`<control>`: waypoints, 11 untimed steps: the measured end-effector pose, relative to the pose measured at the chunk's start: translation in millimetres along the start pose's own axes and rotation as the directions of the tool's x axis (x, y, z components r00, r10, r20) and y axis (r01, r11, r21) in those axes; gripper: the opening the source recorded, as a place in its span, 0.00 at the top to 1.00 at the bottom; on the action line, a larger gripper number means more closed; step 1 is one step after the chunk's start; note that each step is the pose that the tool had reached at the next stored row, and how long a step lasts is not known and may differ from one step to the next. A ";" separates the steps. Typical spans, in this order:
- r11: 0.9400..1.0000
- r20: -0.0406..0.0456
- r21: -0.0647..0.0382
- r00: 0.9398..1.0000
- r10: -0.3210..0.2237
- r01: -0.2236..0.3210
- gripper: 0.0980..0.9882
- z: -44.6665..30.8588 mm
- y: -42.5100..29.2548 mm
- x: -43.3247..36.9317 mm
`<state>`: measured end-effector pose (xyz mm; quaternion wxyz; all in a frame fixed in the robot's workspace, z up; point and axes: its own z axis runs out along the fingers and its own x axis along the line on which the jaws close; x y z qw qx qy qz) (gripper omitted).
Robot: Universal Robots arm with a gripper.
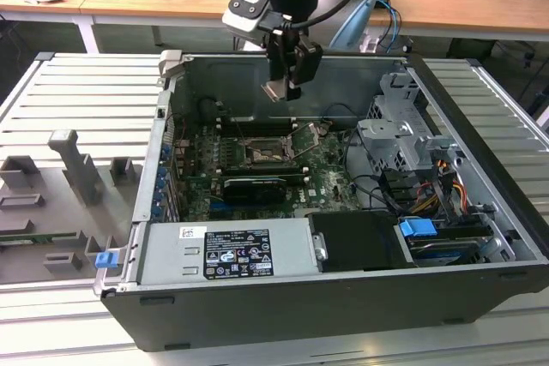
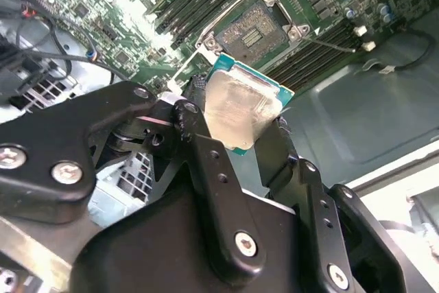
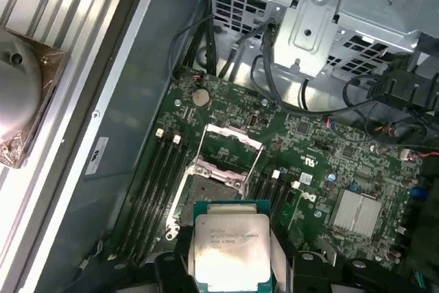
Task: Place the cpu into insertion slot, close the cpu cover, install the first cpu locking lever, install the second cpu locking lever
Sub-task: 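Place the cpu into insertion slot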
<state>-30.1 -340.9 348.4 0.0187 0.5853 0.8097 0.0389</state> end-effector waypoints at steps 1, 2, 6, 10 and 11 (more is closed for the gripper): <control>1.000 0.001 0.000 1.000 0.015 -0.015 0.52 0.2 0.0 0.0; 1.000 0.002 0.000 1.000 0.029 -0.029 0.52 0.5 0.0 0.0; 0.997 0.007 -0.002 0.997 0.082 -0.082 0.52 1.3 -0.1 0.0; 0.995 0.009 -0.002 0.995 0.103 -0.103 0.52 2.4 -0.2 0.0; 0.995 0.009 -0.002 0.995 0.104 -0.104 0.52 2.7 -0.2 0.0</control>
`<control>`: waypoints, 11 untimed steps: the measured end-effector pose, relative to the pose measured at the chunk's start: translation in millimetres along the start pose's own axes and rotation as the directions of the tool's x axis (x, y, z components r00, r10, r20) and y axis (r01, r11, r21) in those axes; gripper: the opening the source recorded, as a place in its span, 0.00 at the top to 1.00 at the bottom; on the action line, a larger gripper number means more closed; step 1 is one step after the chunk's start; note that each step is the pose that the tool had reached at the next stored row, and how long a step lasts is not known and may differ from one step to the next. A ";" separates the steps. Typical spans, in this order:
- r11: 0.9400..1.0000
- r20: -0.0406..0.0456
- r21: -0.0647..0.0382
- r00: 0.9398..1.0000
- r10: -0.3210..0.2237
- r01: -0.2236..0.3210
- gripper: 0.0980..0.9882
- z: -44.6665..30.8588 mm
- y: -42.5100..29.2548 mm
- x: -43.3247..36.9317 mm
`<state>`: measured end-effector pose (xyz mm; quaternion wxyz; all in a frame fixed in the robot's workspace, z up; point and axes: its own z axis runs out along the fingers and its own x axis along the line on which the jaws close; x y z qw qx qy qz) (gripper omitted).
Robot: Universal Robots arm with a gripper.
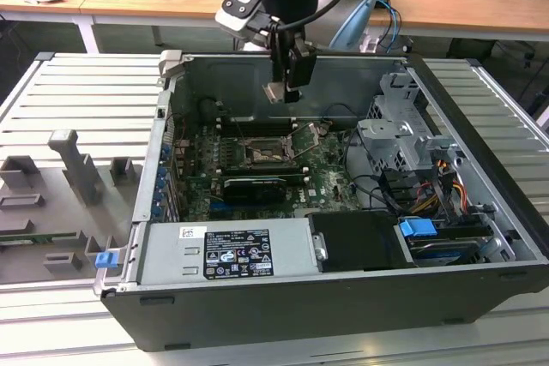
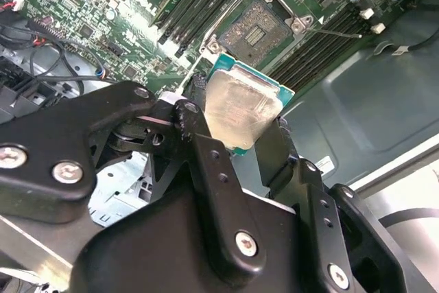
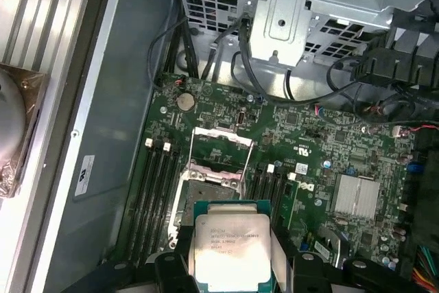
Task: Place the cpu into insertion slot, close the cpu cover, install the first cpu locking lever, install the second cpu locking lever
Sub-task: 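Place the cpu into insertion slot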
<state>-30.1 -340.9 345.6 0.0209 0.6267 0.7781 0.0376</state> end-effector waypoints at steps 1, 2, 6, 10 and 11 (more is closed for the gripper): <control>1.000 0.000 0.000 1.000 0.001 -0.001 0.52 0.3 0.0 0.0; 1.000 0.000 0.000 1.000 0.001 -0.001 0.52 0.9 -0.1 0.0; 1.000 0.001 0.000 1.000 0.002 -0.002 0.52 3.1 -0.3 0.0; 1.000 0.001 0.000 1.000 0.002 -0.002 0.52 4.5 -0.4 -0.1; 1.000 0.001 0.000 1.000 0.002 -0.002 0.52 4.8 -0.4 -0.1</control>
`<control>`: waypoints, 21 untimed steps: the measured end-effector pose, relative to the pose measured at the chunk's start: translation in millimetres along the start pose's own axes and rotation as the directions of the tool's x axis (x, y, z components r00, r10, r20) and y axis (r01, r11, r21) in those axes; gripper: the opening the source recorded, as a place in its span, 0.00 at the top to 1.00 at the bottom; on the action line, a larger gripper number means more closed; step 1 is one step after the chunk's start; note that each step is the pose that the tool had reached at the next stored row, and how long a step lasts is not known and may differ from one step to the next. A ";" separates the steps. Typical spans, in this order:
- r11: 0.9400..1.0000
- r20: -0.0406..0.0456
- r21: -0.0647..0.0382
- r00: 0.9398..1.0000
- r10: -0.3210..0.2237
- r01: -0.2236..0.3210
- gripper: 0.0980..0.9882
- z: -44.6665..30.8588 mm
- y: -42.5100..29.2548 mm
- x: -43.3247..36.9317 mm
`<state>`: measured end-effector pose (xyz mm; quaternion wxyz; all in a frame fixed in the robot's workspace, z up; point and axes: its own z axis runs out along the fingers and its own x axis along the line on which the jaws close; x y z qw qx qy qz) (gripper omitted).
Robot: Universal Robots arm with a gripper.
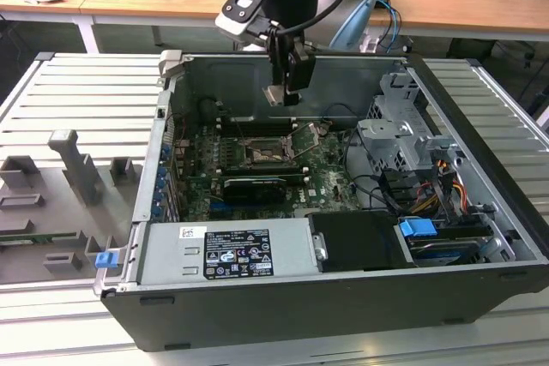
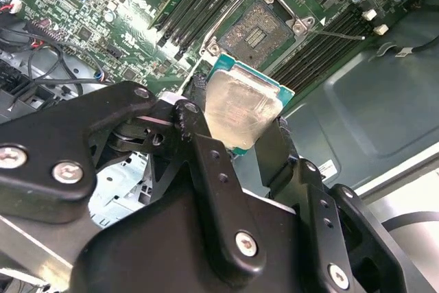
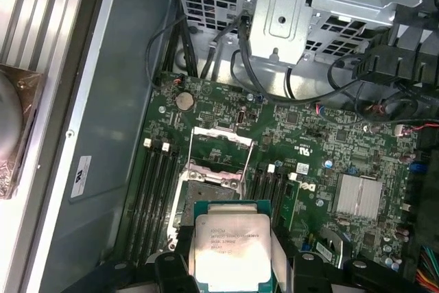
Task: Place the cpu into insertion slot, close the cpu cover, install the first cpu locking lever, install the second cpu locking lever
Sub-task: 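Place the cpu into insertion slot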
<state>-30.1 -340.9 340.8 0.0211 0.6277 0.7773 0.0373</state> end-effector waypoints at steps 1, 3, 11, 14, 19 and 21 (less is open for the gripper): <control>1.000 0.000 0.000 1.000 0.000 0.000 0.52 0.4 0.0 0.0; 1.000 0.000 0.000 1.000 0.001 -0.001 0.52 1.2 -0.1 0.0; 1.000 0.000 0.000 1.000 0.002 -0.002 0.52 3.1 -0.2 0.0; 1.000 0.000 0.000 1.000 0.003 -0.003 0.52 4.8 -0.4 -0.1; 1.000 0.000 0.000 1.000 0.004 -0.004 0.52 6.5 -0.5 -0.1; 1.000 0.000 0.000 1.000 0.004 -0.004 0.52 7.2 -0.6 -0.1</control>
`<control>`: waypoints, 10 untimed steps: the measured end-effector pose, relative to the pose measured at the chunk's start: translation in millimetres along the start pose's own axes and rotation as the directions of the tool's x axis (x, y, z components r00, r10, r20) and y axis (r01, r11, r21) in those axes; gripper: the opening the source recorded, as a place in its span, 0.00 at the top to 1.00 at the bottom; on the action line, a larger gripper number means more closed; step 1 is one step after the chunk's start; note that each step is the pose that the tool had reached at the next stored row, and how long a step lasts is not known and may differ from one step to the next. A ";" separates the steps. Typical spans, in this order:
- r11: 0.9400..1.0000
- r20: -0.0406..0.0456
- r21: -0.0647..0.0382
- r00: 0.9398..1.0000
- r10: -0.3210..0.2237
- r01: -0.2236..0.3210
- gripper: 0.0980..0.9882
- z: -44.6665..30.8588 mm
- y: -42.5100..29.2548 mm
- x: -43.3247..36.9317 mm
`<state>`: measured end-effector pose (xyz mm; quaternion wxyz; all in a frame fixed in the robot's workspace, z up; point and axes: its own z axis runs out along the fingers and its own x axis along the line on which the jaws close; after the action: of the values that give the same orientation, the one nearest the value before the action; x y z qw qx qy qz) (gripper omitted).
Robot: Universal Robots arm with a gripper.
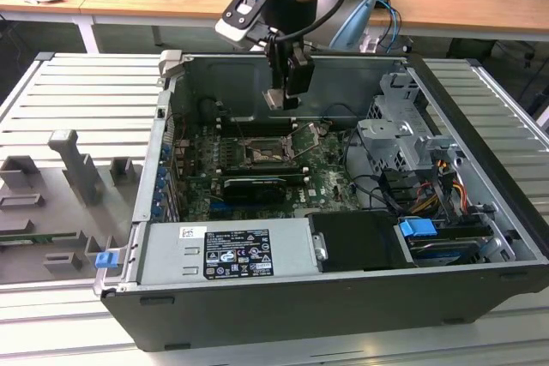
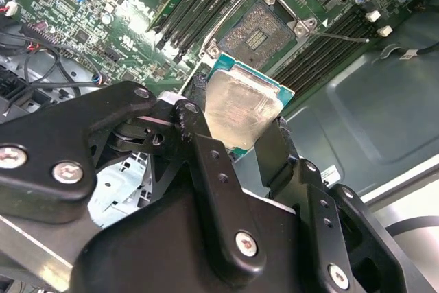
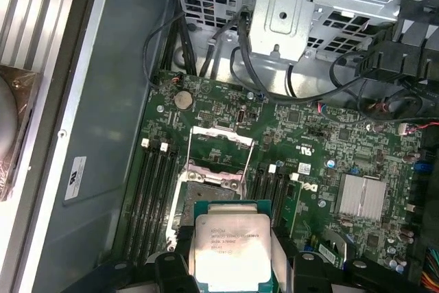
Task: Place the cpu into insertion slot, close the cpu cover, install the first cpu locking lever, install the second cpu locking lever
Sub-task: 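Place the cpu into insertion slot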
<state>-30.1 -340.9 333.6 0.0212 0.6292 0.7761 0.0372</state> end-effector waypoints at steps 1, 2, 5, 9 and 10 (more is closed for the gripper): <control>1.000 0.000 0.000 1.000 0.000 0.000 0.52 0.7 -0.1 0.0; 1.000 0.000 0.000 1.000 0.000 0.000 0.52 1.2 -0.1 0.0; 1.000 0.000 0.000 1.000 0.000 0.000 0.52 2.4 -0.2 0.0; 1.000 0.000 0.000 1.000 0.001 -0.001 0.52 4.6 -0.4 -0.1; 1.000 0.000 0.000 1.000 0.001 -0.001 0.52 5.2 -0.5 -0.1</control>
<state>-30.1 -340.9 328.4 0.0212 0.6296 0.7757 0.0372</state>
